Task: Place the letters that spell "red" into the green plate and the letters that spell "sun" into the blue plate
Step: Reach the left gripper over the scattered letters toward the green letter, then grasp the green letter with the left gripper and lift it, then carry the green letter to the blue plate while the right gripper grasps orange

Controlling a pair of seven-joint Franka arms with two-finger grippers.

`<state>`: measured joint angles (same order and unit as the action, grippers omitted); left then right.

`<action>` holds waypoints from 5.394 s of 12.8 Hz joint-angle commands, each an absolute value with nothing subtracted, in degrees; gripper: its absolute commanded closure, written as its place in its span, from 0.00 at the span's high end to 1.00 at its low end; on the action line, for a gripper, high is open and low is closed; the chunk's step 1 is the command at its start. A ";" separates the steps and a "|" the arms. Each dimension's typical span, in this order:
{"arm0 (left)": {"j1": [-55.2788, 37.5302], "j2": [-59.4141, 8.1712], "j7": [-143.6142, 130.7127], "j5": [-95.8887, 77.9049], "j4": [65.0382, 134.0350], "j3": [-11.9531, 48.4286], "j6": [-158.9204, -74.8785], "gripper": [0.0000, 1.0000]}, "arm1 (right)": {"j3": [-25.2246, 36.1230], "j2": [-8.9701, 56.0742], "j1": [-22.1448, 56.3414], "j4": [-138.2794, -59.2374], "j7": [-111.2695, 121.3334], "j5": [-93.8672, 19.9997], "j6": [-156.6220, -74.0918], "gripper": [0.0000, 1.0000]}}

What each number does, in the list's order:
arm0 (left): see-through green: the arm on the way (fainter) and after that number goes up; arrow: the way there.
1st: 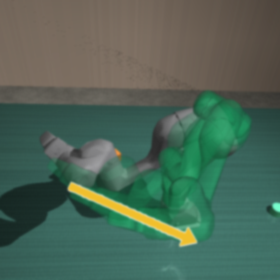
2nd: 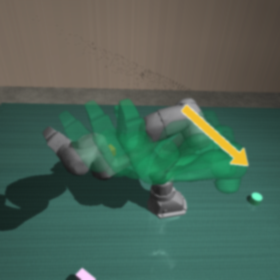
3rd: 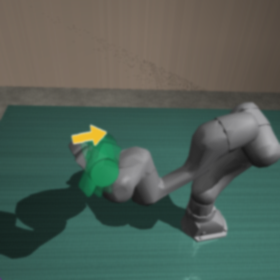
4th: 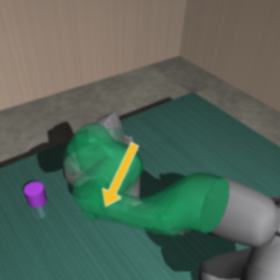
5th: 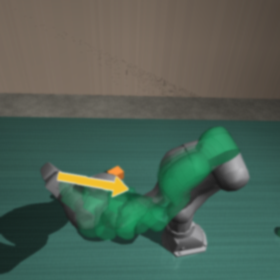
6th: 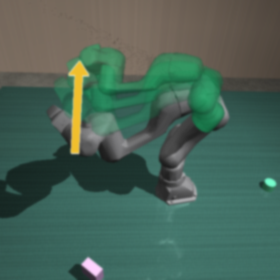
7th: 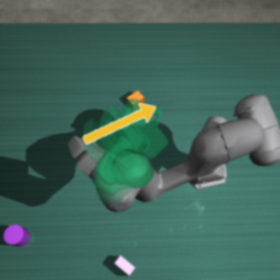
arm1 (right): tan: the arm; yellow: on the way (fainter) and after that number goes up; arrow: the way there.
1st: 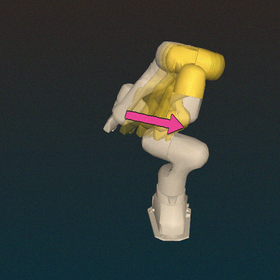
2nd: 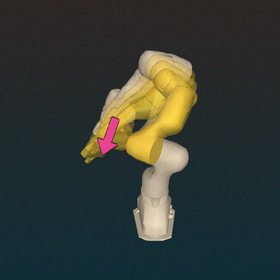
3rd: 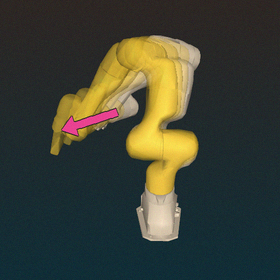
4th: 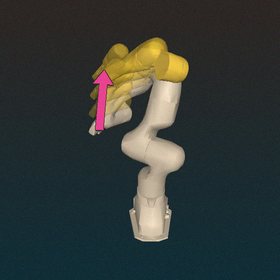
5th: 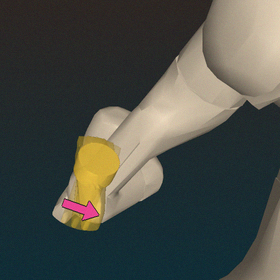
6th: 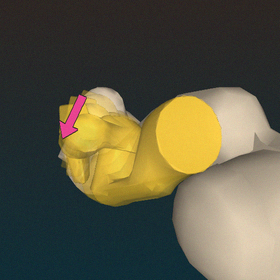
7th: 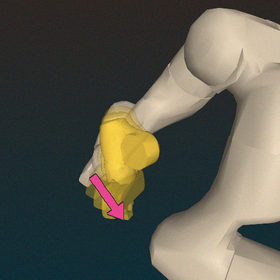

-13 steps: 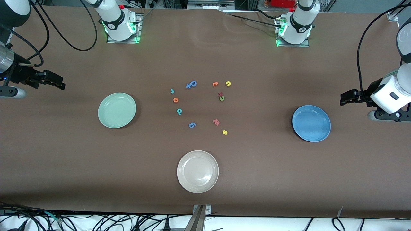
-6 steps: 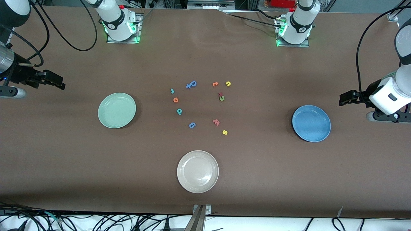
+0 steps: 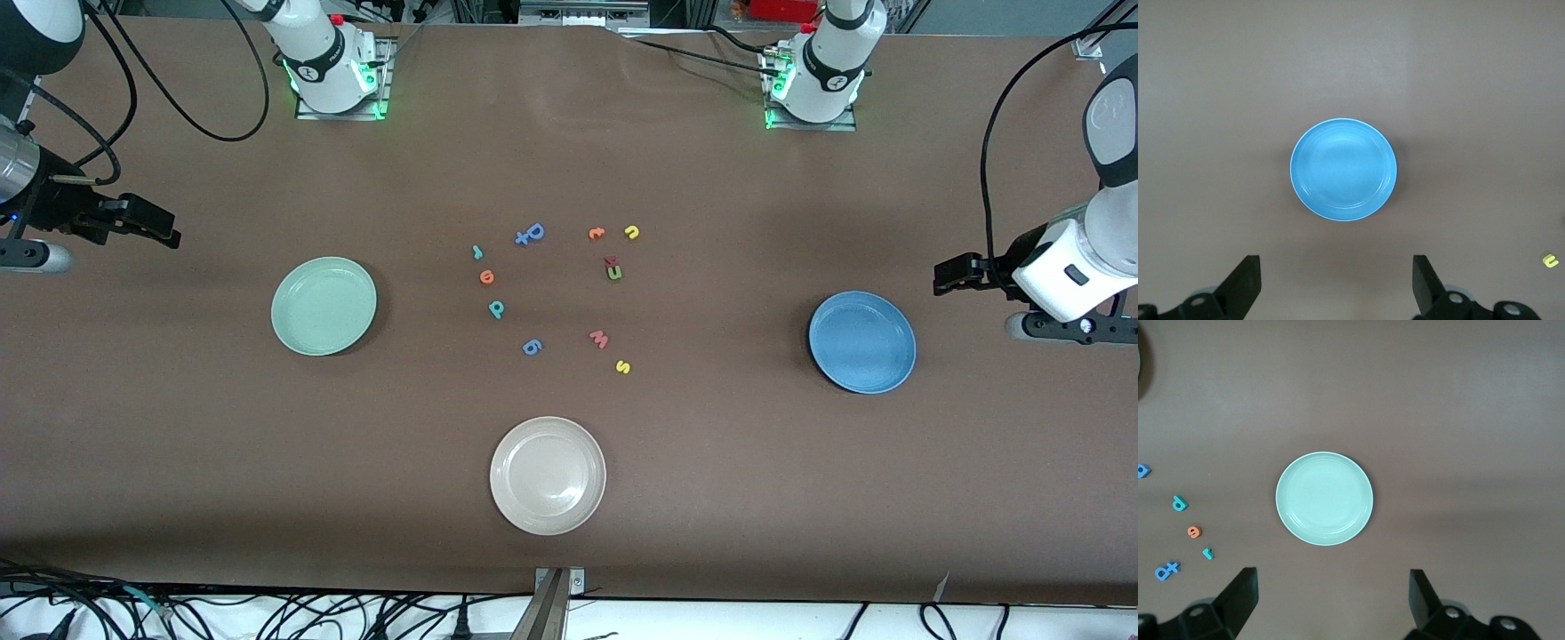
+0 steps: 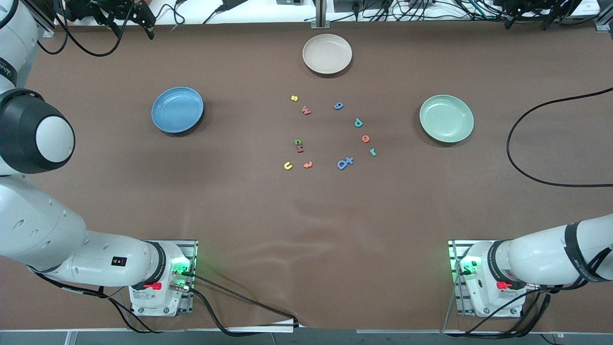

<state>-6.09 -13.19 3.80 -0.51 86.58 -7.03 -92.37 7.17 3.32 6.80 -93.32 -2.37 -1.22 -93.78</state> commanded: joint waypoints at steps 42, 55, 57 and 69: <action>-42.18 -37.71 -28.38 -25.14 99.66 -4.92 -122.61 0.98 | 7.03 3.60 6.86 -92.55 -3.34 -0.70 -92.72 1.00; -45.53 -39.37 -34.10 -25.22 100.99 -4.83 -128.85 0.28 | 4.40 10.45 8.96 -92.46 -3.52 -3.60 -85.60 1.00; -45.44 -39.38 -34.01 -25.05 100.90 -4.92 -128.85 0.26 | 3.60 12.74 12.64 -92.55 -3.96 -3.69 -86.30 1.00; -36.23 -36.74 -33.40 -23.21 96.43 -6.15 -125.96 0.12 | 2.20 21.80 25.92 -102.19 -17.57 -4.04 -115.97 0.94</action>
